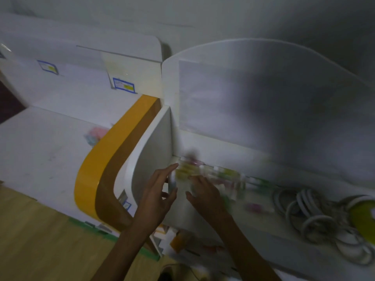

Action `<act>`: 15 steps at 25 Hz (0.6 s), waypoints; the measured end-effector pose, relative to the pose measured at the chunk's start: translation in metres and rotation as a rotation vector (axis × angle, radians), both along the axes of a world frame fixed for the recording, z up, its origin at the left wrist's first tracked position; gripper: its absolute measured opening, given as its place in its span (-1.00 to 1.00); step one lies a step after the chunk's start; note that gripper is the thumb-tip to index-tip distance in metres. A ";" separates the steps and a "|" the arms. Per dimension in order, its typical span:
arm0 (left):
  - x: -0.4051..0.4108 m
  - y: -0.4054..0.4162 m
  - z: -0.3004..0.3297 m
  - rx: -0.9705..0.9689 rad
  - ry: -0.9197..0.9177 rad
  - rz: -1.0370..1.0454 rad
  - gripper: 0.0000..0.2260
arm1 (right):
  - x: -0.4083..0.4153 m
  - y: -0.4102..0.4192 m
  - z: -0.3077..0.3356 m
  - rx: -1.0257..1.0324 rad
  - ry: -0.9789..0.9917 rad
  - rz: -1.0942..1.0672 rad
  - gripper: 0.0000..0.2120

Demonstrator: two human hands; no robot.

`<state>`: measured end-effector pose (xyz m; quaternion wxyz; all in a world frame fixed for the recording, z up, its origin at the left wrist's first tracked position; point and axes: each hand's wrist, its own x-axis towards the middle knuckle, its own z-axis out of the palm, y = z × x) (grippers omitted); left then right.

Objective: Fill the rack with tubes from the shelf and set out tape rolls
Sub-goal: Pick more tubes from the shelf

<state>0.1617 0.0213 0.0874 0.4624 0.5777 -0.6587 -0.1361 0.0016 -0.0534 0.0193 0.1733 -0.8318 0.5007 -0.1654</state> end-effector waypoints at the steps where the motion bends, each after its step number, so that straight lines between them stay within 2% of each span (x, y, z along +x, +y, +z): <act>1: 0.003 -0.001 0.000 0.003 0.011 -0.003 -0.44 | 0.004 0.000 -0.003 0.005 0.025 -0.023 -0.52; 3: 0.009 -0.005 -0.002 0.000 0.022 -0.017 -0.48 | 0.011 -0.002 -0.006 0.012 0.036 -0.083 -0.50; 7: 0.014 -0.011 -0.004 -0.077 0.000 -0.038 -0.69 | 0.017 -0.001 -0.005 0.036 -0.016 -0.182 -0.47; 9: 0.014 -0.014 -0.006 -0.105 -0.016 -0.057 -0.71 | 0.017 0.000 -0.005 0.060 -0.073 -0.204 -0.41; 12: 0.015 -0.019 -0.009 -0.070 0.001 -0.099 -0.67 | 0.010 0.005 0.001 0.156 -0.247 -0.259 -0.35; 15: 0.014 -0.022 -0.012 -0.018 0.033 -0.109 -0.64 | -0.005 0.013 0.018 0.143 -0.448 -0.297 -0.35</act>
